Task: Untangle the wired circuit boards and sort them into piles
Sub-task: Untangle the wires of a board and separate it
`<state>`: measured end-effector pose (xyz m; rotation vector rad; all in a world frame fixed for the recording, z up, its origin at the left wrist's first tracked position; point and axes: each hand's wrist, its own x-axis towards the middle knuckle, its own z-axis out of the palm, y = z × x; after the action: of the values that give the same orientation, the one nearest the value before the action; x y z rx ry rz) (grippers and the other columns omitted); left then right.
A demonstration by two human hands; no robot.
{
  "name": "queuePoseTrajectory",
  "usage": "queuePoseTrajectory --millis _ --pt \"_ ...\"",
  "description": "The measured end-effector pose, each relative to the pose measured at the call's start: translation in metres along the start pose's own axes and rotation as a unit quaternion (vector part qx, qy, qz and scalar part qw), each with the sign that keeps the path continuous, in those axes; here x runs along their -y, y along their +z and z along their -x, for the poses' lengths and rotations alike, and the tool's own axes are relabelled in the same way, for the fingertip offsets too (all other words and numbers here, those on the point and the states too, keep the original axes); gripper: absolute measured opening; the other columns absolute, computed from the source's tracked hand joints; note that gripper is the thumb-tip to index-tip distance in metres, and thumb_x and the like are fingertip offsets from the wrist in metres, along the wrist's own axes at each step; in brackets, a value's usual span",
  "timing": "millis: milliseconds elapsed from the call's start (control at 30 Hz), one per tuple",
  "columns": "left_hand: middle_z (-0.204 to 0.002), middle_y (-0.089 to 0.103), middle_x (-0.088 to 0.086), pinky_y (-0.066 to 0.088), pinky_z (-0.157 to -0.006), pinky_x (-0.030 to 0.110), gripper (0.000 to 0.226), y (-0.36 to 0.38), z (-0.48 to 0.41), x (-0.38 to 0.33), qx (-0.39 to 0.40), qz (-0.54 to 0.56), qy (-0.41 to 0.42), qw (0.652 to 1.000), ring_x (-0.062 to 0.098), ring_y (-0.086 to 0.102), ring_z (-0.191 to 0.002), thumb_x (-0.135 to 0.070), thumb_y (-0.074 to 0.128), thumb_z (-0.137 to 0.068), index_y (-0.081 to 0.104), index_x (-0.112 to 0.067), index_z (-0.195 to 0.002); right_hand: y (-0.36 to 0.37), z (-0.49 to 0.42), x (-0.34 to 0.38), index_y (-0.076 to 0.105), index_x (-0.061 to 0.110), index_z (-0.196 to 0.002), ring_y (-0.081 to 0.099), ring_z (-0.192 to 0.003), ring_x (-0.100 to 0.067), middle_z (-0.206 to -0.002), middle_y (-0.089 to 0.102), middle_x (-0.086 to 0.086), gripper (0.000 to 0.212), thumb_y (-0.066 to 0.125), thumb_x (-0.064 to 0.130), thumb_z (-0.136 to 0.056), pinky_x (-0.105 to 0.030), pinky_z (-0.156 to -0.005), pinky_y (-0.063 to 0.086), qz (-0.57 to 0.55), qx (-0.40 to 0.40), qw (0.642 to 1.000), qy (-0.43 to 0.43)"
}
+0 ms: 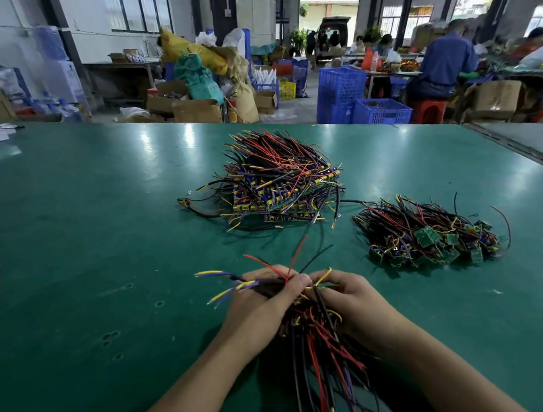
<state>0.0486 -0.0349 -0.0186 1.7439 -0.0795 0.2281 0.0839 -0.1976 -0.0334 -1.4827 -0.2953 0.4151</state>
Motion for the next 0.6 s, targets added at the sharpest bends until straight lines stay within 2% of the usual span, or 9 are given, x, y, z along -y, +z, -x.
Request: queuePoseTrajectory --millis 100,167,233,367,433,500,600 --pt "-0.083 0.075 0.008 0.053 -0.082 0.038 0.016 0.0005 0.0014 -0.005 -0.01 0.065 -0.02 0.998 0.028 0.07 -0.087 -0.027 0.073 -0.084 0.077 -0.012 -0.084 -0.003 0.0011 0.0014 0.068 0.009 -0.104 0.065 -0.077 -0.021 -0.088 0.071 -0.015 0.015 0.066 0.013 -0.089 -0.033 -0.071 0.053 0.053 -0.004 0.998 -0.043" --pt "-0.084 0.075 0.009 0.054 -0.082 0.039 0.024 0.0009 0.001 -0.0044 -0.018 0.101 -0.045 0.994 0.029 0.071 -0.087 -0.035 0.072 -0.076 0.077 -0.012 -0.083 -0.0046 0.0016 0.0031 0.07 0.016 -0.102 0.065 -0.077 -0.015 -0.086 0.072 -0.006 0.019 0.068 0.022 -0.083 -0.027 -0.072 0.052 0.069 0.0 0.996 -0.062" --pt "-0.084 0.076 0.009 0.054 -0.079 0.034 0.019 0.0007 -0.0005 -0.0037 -0.02 0.13 -0.069 0.989 0.024 0.071 -0.084 -0.03 0.075 -0.077 0.078 -0.012 -0.082 -0.0051 0.0019 0.0032 0.07 0.023 -0.103 0.066 -0.08 -0.012 -0.087 0.073 -0.002 0.019 0.066 0.025 -0.084 -0.024 -0.074 0.051 0.083 0.017 0.994 -0.07" --pt "-0.081 0.076 0.009 0.056 -0.074 0.027 0.005 0.0029 0.0009 -0.0029 -0.04 0.12 -0.05 0.991 0.017 0.071 -0.077 -0.013 0.074 -0.081 0.079 -0.01 -0.081 -0.0032 0.0037 0.0006 0.069 0.023 -0.111 0.065 -0.095 -0.017 -0.102 0.071 -0.006 0.029 0.069 0.034 -0.085 -0.032 -0.085 0.05 0.049 0.073 0.995 -0.055" --pt "-0.081 0.076 0.003 0.052 -0.072 0.017 0.005 0.005 0.0017 -0.0048 -0.056 0.11 -0.015 0.992 0.01 0.071 -0.078 -0.008 0.075 -0.08 0.078 -0.012 -0.077 -0.0025 0.0042 0.001 0.067 0.021 -0.114 0.062 -0.093 -0.021 -0.101 0.066 -0.012 0.04 0.076 0.038 -0.079 -0.034 -0.081 0.051 0.018 0.092 0.995 -0.044" --pt "-0.089 0.072 -0.001 0.046 -0.076 0.01 0.008 0.0062 0.0016 -0.0049 -0.074 0.065 0.029 0.995 0.003 0.067 -0.084 -0.008 0.076 -0.079 0.075 -0.014 -0.075 -0.0011 0.0041 0.0016 0.066 0.019 -0.114 0.061 -0.088 -0.023 -0.096 0.063 -0.017 0.046 0.08 0.038 -0.074 -0.033 -0.076 0.055 0.01 0.1 0.994 -0.04" --pt "-0.095 0.063 0.0 0.043 -0.079 0.01 0.009 0.0073 0.0022 -0.0027 -0.077 0.002 0.072 0.994 0.003 0.062 -0.09 -0.018 0.08 -0.077 0.073 -0.015 -0.082 0.0029 0.0047 0.0025 0.064 0.009 -0.112 0.065 -0.094 -0.024 -0.102 0.068 -0.023 0.039 0.073 0.03 -0.081 -0.045 -0.091 0.052 0.074 0.071 0.993 -0.062"
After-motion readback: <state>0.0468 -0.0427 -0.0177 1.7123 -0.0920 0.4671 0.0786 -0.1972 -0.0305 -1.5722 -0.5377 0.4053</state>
